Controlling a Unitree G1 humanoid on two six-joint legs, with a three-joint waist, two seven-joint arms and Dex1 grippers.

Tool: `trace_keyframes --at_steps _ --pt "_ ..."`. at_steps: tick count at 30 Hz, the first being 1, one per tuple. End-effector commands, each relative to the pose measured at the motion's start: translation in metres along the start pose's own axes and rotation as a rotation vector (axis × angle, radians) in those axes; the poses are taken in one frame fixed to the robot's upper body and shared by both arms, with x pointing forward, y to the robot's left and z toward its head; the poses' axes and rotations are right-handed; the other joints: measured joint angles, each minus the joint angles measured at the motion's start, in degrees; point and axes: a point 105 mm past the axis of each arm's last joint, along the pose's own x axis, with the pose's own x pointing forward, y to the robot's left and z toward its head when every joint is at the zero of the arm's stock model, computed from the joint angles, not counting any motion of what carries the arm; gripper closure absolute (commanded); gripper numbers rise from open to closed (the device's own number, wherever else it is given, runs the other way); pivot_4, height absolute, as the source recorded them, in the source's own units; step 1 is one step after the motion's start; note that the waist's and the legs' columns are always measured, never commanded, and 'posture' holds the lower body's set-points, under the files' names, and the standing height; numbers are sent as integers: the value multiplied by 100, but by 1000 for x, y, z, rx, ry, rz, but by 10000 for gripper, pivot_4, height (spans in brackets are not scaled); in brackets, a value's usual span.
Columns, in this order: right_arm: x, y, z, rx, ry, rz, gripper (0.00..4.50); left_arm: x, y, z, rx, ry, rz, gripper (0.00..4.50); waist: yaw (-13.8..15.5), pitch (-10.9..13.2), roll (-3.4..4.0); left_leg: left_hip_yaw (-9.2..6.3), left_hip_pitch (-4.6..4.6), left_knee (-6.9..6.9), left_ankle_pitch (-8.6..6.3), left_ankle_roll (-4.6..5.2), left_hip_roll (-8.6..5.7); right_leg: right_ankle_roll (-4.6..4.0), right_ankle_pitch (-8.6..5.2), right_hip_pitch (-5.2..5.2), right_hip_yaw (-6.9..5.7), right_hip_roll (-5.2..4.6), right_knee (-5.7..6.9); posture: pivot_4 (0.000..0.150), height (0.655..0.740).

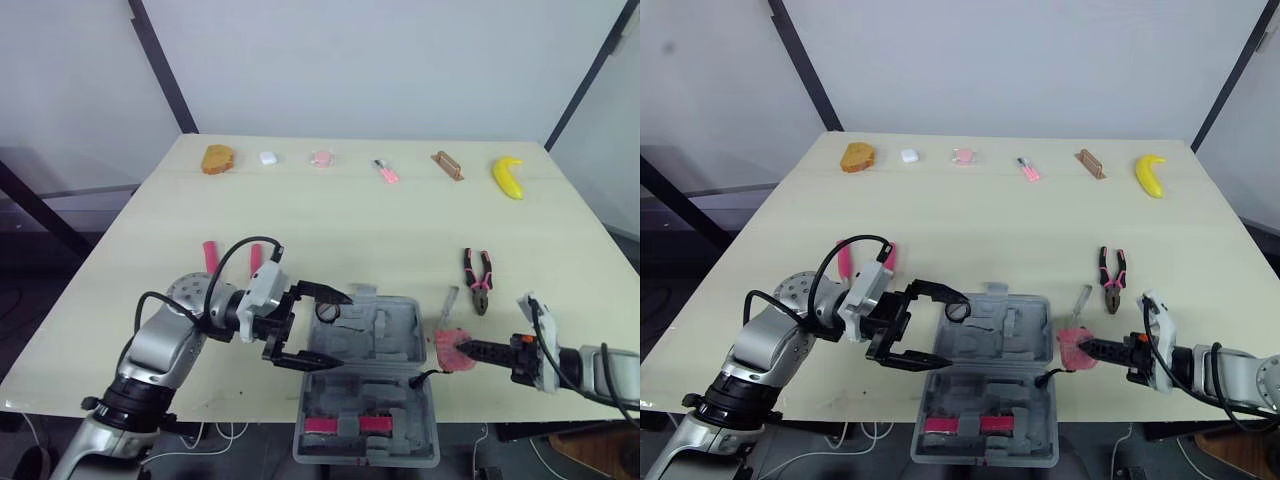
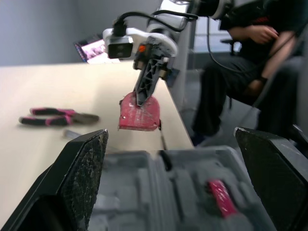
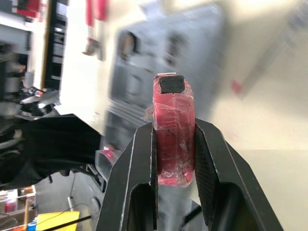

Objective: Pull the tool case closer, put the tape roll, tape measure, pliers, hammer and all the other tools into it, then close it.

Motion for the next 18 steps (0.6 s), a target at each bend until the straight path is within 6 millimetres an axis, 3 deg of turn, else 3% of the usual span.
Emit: trace_keyframes --at_steps 1,13,14,15,18 --pt "2 -10 -3 7 -4 -12 39706 -1 -7 12 48 -8 -22 147 -1 0 0 0 0 0 0 0 0 0 0 0 -1 0 -2 1500 7400" --pt "6 -37 -10 32 -60 -90 39706 -4 -18 8 34 25 -19 147 -7 0 1 2 4 -2 0 0 2 0 0 0 4 5 -4 1500 7400" --pt "3 -36 -10 26 -67 -85 29964 -5 -19 7 32 27 -19 0 -5 0 1 2 5 -2 0 0 2 0 0 1 5 5 -4 1500 7400" --pt "-1 -34 -9 2 -73 -84 27639 -6 -20 6 30 31 -18 0 -3 1 2 2 5 -2 0 0 2 0 0 1 5 5 -4 1500 7400" --pt "-12 -34 -3 -78 -96 -106 14125 -8 -22 5 28 37 -18 0 6 1 3 4 4 -3 0 0 2 1 0 0 6 4 -5 1500 7400"
